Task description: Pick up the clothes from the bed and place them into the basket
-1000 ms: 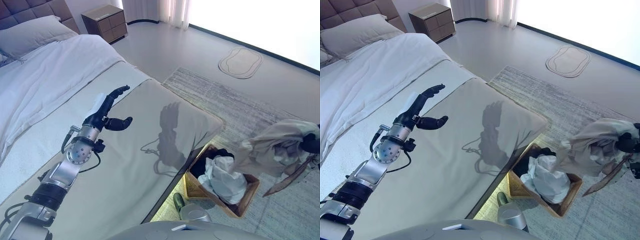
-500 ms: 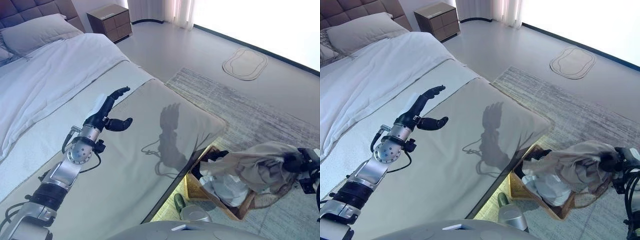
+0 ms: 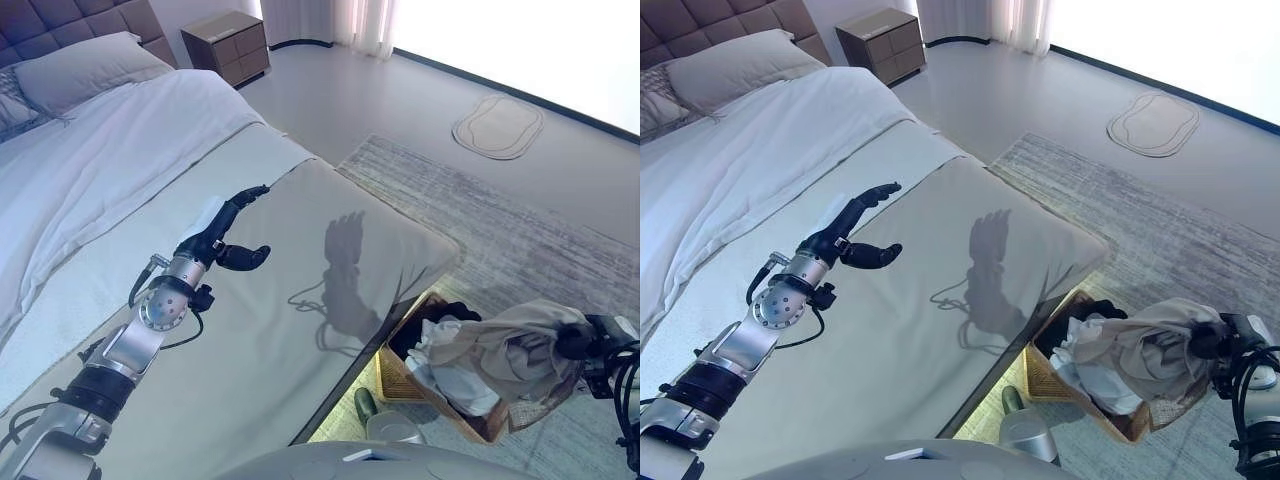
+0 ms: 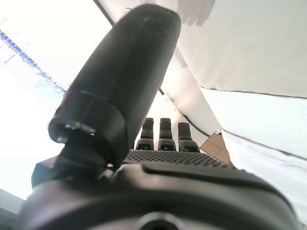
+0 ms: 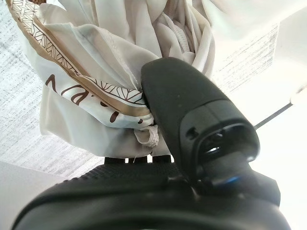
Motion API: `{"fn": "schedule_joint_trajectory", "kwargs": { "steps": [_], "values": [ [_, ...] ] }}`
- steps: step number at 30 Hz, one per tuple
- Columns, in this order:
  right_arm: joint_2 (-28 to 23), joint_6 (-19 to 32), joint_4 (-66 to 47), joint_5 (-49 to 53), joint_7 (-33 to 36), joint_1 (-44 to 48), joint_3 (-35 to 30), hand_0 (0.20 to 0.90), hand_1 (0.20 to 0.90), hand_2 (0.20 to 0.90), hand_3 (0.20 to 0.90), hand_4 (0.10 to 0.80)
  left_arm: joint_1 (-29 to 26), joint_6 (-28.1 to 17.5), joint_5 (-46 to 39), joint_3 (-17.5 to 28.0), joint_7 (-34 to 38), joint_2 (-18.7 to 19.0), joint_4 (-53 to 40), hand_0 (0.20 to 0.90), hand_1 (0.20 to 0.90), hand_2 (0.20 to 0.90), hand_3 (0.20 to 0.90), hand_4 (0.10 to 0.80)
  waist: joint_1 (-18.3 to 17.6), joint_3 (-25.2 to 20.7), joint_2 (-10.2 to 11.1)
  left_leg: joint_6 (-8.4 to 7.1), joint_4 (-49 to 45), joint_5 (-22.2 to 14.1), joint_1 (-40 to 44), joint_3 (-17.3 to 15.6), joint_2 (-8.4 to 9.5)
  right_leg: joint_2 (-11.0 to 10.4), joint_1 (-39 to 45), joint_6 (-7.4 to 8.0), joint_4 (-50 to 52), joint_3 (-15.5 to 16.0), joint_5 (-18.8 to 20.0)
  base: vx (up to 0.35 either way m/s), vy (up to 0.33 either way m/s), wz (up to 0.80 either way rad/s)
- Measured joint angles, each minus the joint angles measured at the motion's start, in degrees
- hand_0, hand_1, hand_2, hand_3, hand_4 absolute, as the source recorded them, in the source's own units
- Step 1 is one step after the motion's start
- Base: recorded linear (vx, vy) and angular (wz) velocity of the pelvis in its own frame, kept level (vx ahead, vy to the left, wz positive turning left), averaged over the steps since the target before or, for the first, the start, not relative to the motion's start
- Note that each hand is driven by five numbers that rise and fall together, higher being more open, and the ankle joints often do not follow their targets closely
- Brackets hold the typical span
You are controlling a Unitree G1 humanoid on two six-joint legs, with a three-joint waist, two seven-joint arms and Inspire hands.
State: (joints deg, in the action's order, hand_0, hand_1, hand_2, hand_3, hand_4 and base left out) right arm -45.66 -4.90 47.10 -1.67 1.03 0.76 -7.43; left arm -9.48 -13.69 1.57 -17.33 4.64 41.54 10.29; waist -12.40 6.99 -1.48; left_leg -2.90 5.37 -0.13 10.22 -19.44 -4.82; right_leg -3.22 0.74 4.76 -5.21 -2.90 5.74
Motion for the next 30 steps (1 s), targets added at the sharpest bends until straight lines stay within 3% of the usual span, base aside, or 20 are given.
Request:
{"fn": "schedule_joint_trajectory", "kwargs": {
  "steps": [2,3,4,16,30],
  "values": [
    [0.0,0.0,0.0,0.0,0.3,0.3,0.0,0.300,0.300,0.300,0.200,0.100,0.0,0.0,0.0,-0.2,0.0,0.0,0.0,0.900,0.900,0.900,0.900,0.800,0.0,0.0,0.0,0.00,0.0,0.0,-0.1,0.0,0.00,0.0,-0.1,0.00,0.0,0.0,0.0,0.000,0.000,0.00],
    [0.0,0.0,0.0,0.0,0.6,0.6,0.0,0.371,0.371,0.371,0.282,0.182,0.0,0.0,0.0,-0.4,0.0,0.0,0.0,0.900,0.900,0.900,0.900,0.800,-0.1,0.0,-0.1,0.00,0.0,0.0,-0.1,0.0,0.02,0.0,-0.2,0.01,0.0,0.0,0.0,0.000,0.000,0.00],
    [0.0,0.0,0.0,0.0,0.7,0.8,0.0,0.900,0.900,0.900,0.900,0.800,0.0,0.0,0.0,-0.6,-0.1,0.0,0.0,0.900,0.900,0.900,0.900,0.800,0.0,0.1,-0.1,0.00,0.0,0.0,-0.2,0.0,0.02,0.0,-0.2,0.01,0.0,0.0,0.0,0.000,0.000,0.00],
    [0.0,-0.3,0.9,-0.2,2.6,2.1,0.0,0.900,0.900,0.900,0.900,0.800,0.0,0.1,0.0,-0.8,-0.2,0.0,0.0,0.900,0.900,0.900,0.900,0.800,0.0,0.9,-2.1,0.00,0.1,0.0,-0.6,0.0,0.00,0.0,-0.5,0.02,0.0,0.1,0.0,0.000,0.000,0.00],
    [0.0,-0.5,0.2,-0.2,2.6,2.4,0.0,0.900,0.900,0.900,0.900,0.800,0.0,0.1,0.1,-0.8,-0.1,0.0,-0.3,0.900,0.900,0.900,0.900,0.800,1.4,1.5,-1.5,0.00,0.1,0.0,-0.6,0.2,-0.03,0.0,-0.5,0.03,0.0,0.3,0.0,0.000,0.000,0.00]
  ]
}}
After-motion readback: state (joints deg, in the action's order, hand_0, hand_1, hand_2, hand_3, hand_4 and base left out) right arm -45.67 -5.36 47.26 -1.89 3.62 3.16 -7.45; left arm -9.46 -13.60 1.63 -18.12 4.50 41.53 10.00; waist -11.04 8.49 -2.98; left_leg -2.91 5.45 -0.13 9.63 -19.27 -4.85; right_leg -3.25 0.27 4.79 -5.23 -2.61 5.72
